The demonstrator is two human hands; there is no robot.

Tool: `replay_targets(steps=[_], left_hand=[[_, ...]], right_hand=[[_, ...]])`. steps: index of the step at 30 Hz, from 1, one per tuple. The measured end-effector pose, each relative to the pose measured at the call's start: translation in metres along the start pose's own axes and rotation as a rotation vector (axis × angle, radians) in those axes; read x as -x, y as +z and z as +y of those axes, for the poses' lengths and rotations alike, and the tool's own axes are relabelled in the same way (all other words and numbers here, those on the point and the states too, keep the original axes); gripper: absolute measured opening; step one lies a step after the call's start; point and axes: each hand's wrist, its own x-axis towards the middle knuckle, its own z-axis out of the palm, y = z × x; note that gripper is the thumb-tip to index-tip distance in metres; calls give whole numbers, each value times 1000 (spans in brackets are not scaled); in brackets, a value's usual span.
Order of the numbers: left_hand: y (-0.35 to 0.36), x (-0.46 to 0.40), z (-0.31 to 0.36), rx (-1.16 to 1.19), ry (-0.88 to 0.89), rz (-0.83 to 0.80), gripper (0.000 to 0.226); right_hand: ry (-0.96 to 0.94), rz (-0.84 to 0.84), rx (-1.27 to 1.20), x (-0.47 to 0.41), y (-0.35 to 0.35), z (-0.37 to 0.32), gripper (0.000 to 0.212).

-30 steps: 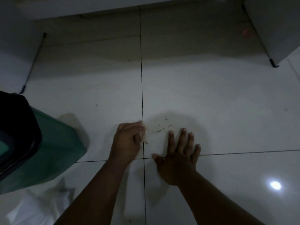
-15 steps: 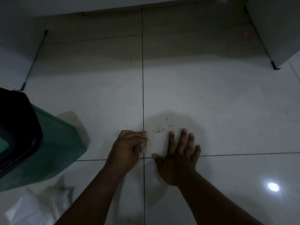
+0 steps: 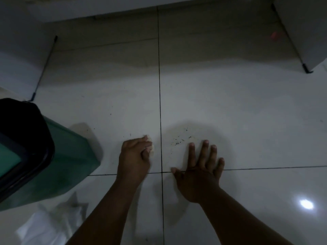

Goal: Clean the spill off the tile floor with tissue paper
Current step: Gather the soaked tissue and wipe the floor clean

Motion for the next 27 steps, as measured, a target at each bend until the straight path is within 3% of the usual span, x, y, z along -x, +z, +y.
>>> replay_targets(steps=[3,9,16,23,27], left_hand=[[-1,-7,-9,26,-2,3,25],[0,-24,-10,76,-217,135,23],[-7,6,-20,28,-187,102,24],[-8,-2,-15,32,-299,127,24],[-8,20,-5,108,-281,32,19]], right_hand=[[-1,-5,-1,0,-1,0,101],[-13,-12,-16,0,-2,2,101],[3,1,-7,-1,1,0,100],[-2,23,7,0,1,2,99],[-4,8,4,1,0,1,100]])
